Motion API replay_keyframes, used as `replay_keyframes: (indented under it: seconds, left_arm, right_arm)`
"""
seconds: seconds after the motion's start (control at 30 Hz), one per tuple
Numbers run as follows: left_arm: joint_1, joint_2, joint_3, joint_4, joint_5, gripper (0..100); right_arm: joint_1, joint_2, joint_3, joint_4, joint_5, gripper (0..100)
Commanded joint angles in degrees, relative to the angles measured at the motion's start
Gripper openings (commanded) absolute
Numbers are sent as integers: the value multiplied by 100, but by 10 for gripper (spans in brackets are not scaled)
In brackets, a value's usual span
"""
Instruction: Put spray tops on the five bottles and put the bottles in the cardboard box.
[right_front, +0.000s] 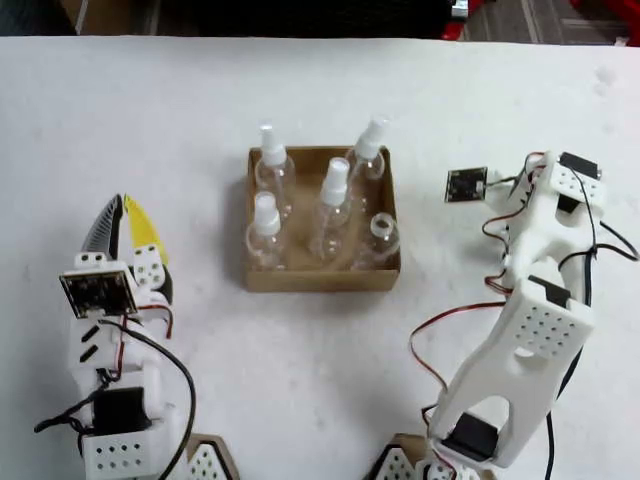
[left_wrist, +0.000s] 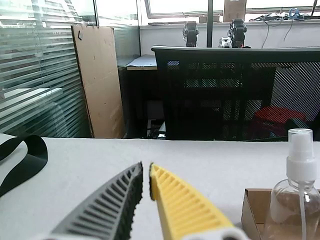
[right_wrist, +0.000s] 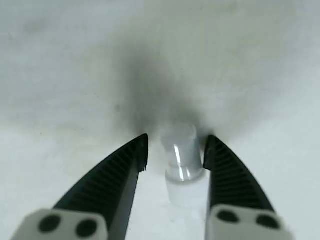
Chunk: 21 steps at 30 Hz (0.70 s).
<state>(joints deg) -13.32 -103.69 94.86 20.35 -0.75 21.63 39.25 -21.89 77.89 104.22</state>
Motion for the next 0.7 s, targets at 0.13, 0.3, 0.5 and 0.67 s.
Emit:
replay_keyframes:
  seconds: [0.13,0.3,0.5,0.67]
  left_arm:
    - [57,-84,-97,-185,-62,32]
    - [57,-84,-97,-185,-62,32]
    - [57,-84,-97,-185,-62,32]
    - [48,-84,-97,-185,-62,32]
  right_arm:
    - [84,-163,-211,-4,-70,28]
    - [-22,-505,-202,-4,-413,16]
    - [-497,-1569,-193,4,-2629,16]
    - [-963,-2545,-149,251,-4299,16]
